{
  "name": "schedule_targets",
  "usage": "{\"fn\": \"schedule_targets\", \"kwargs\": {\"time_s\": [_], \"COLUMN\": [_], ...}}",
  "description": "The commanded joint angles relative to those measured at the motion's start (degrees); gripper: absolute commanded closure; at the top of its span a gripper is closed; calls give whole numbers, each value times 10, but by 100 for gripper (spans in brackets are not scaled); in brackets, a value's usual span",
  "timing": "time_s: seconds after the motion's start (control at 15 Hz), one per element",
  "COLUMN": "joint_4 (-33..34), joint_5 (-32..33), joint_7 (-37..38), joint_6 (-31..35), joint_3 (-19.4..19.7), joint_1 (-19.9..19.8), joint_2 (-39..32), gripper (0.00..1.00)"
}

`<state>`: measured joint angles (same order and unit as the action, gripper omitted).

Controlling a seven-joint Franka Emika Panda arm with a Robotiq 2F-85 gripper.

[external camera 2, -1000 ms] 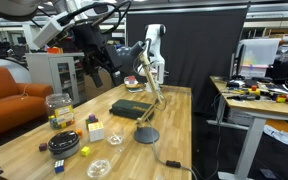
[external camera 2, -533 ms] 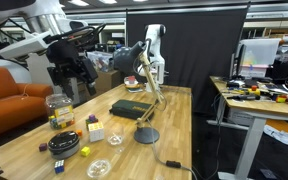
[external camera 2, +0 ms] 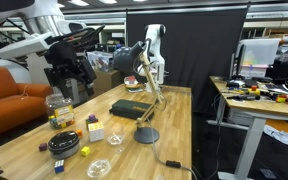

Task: Pick up the small square box and put them on top of the big square box

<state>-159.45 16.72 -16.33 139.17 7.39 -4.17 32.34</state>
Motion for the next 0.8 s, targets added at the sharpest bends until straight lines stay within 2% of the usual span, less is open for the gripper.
{"fn": "schedule_targets", "kwargs": {"time_s": [0.0, 0.27, 0.33, 0.4, 0.73], "joint_4": [-2, -12, -15, -16, -11], "joint_5": [-35, -47, -36, -46, -44], "joint_7": [-79, -131, -130, -107, -121], "joint_6": [-10, -15, -13, -9, -10], "joint_3": [9, -8, -16, -18, -22], "joint_1": [54, 103, 103, 97, 99], "joint_2": [-29, -89, -104, -87, -112], "gripper": [0, 0, 0, 0, 0]}}
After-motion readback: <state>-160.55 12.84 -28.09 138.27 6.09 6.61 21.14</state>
